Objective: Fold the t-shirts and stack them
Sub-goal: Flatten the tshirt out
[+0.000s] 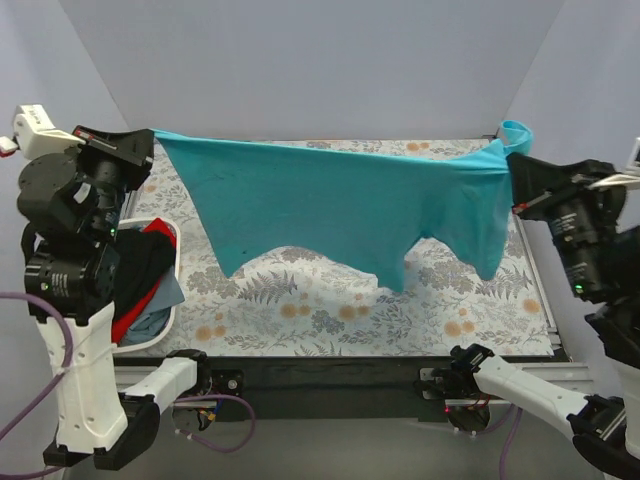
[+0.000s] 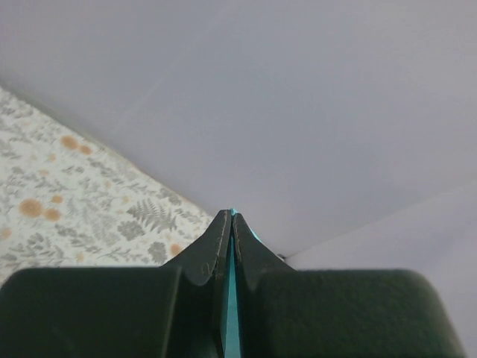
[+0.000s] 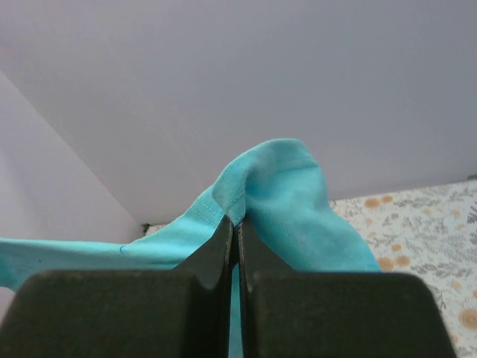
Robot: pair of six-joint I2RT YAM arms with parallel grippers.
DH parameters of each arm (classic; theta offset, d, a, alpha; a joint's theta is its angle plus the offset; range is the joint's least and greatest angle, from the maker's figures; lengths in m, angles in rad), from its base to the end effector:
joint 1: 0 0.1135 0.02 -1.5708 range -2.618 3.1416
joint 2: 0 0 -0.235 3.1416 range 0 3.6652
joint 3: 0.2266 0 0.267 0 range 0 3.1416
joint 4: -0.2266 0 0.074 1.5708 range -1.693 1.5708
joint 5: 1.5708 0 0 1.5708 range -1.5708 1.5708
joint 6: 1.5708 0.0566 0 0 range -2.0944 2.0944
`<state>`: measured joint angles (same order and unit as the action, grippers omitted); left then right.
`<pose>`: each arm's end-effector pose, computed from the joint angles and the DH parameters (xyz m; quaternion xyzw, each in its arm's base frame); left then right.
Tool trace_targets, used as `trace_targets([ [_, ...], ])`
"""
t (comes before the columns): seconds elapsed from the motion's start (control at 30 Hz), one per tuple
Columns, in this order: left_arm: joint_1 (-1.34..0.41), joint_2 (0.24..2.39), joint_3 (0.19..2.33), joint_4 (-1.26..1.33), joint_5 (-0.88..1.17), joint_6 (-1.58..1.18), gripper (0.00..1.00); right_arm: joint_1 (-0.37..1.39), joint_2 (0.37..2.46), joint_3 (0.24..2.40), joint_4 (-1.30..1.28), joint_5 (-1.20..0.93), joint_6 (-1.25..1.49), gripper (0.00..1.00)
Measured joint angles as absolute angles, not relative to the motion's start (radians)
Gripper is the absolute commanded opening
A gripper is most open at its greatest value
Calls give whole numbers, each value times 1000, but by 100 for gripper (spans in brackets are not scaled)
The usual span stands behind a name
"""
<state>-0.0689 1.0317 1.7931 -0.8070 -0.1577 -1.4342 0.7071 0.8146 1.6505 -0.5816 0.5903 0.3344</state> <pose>0.1763 -0.0033 0.5322 -0.4969 0.5249 -0.4286 0.5420 0.1009 0.0448 0.5481 0.1177 0.6178 0.2222 0.7451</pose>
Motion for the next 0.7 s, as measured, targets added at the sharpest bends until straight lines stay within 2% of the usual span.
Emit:
trace_targets([
  [0.17,-69,1048,1928,-804,-105,-1444,0,707,849,1800,-583,542,262,1],
  [0.3,-69,1106,1898,-755,-84,-1454,0,707,984,1837,-574,542,201,1],
  [0.4,-68,1189,1827,-700,-73,-1456,0,653,1161,1836,-562,501,166,1],
  [0.57,-67,1438,1789,-585,-55,-1454,0,439,1508,1840,-499,271,181,1],
  [0.7,-67,1738,1966,-546,-36,-1442,0,358,1772,2039,-532,189,187,1],
])
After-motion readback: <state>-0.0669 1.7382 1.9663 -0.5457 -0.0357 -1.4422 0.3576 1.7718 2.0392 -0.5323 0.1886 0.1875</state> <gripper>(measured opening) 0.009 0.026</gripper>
